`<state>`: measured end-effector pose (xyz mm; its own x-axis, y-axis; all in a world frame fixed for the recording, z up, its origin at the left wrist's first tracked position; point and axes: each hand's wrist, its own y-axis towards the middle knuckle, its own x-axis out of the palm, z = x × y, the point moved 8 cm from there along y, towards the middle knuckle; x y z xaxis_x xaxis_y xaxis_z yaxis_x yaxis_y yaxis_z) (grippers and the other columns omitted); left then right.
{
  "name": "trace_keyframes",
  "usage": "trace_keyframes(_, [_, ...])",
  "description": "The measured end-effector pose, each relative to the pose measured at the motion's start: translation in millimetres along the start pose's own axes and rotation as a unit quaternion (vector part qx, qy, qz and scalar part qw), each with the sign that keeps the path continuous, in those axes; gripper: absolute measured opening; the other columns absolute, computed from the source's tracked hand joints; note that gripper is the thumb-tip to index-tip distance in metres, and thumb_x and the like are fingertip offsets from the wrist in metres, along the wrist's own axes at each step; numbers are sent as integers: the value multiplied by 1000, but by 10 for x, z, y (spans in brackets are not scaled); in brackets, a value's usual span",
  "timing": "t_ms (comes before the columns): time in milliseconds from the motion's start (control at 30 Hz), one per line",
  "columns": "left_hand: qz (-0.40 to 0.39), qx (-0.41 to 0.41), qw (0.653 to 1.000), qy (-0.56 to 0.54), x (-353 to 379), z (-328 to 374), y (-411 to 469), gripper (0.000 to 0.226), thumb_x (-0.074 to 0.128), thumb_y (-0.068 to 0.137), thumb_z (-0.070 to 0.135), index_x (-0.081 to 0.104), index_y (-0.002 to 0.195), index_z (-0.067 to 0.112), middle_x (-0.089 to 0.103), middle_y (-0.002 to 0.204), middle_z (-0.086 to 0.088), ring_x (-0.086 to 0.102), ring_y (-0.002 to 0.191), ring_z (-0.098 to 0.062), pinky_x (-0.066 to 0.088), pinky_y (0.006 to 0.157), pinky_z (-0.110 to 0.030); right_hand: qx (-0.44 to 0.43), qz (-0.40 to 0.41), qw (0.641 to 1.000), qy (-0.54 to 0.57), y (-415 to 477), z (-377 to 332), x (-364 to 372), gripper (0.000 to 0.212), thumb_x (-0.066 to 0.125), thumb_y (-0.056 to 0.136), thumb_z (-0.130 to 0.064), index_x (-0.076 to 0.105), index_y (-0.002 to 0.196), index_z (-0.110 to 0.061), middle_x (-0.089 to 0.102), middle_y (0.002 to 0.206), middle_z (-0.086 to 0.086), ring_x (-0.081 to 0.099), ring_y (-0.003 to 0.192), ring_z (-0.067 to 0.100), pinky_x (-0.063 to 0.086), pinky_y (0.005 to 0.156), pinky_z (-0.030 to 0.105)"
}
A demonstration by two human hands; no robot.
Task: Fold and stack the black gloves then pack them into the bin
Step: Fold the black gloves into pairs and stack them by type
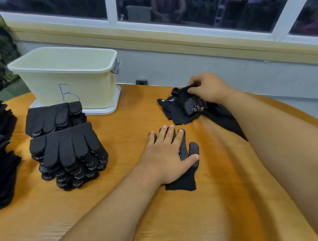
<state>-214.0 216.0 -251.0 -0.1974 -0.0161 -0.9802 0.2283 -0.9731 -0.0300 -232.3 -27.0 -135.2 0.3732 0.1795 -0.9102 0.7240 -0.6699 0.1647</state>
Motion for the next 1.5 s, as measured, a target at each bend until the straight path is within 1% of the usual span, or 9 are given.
trace_keyframes(133, [-8, 5, 1000, -3, -25, 46, -67, 99, 16, 94, 89, -3, 171, 28, -9, 179, -2, -16, 164, -22, -5, 131, -56, 15, 41, 987, 154, -268, -108, -394, 14, 72, 96, -35, 71, 100, -22, 74, 91, 3, 68, 82, 25, 53, 78, 39])
trace_keyframes(267, [-10, 3, 1000, -7, -15, 101, -192, 97, 14, 96, 87, -3, 171, 29, -10, 179, 0, -15, 164, -20, -5, 131, -55, -7, 70, 965, 251, -562, -315, -705, 26, 74, 87, -48, 75, 102, -27, 75, 96, 20, 71, 89, 22, 58, 90, 49])
trace_keyframes(400, [14, 14, 999, -42, -66, 148, -357, 86, 16, 103, 77, 5, 171, 27, -3, 179, 2, -12, 164, -14, -6, 132, -50, -48, 61, 943, 323, -820, -578, -867, 16, 69, 104, -21, 71, 110, -6, 73, 94, 12, 69, 86, 17, 56, 74, 30])
trace_keyframes(533, [131, 0, 980, -147, -316, 71, -504, 61, 29, 111, 59, 41, 161, 27, 36, 170, 7, 15, 162, -10, 0, 133, -46, -77, 53, 935, 342, -1077, -738, -885, 16, 63, 107, -9, 69, 119, 1, 76, 98, 10, 72, 85, 12, 57, 72, 23])
trace_keyframes(600, [181, -40, 963, -198, -412, -94, -606, 42, 38, 111, 47, 59, 144, 30, 59, 148, 8, 40, 149, -13, 9, 132, -47, -74, 52, 931, 354, -1133, -754, -853, 17, 65, 106, -11, 70, 120, -2, 79, 103, 12, 76, 92, 15, 61, 80, 28])
trace_keyframes(667, [191, -70, 956, -211, -410, -262, -700, 33, 47, 109, 40, 66, 135, 30, 66, 133, 9, 51, 131, -14, 24, 127, -50, -75, 47, 923, 375, -1165, -761, -798, 14, 67, 105, -13, 73, 117, -7, 80, 105, 12, 77, 97, 20, 63, 86, 33])
trace_keyframes(833, [179, -73, 959, -208, -354, -382, -914, 30, 56, 104, 45, 67, 128, 31, 60, 116, 14, 54, 122, -15, 41, 112, -44, -83, 44, 912, 400, -1151, -830, -652, 8, 68, 104, -7, 73, 110, -10, 79, 93, 3, 75, 88, 18, 59, 85, 32])
trace_keyframes(1133, [161, -63, 972, -159, -301, -332, -983, 45, 64, 97, 58, 59, 136, 37, 58, 136, 17, 47, 132, -11, 38, 114, -41, -87, 42, 920, 379, -1114, -975, -541, 9, 66, 105, -6, 71, 105, -13, 77, 85, -5, 73, 82, 8, 56, 76, 21])
trace_keyframes(1500, [169, -67, 969, -166, -311, -356, -988, 51, 66, 95, 60, 59, 138, 33, 58, 137, 15, 49, 134, -12, 38, 115, -42, -65, 28, 917, 392, -1551, -857, -148, 10, 70, 104, -12, 72, 111, -17, 79, 97, -1, 73, 91, 8, 54, 83, 25])
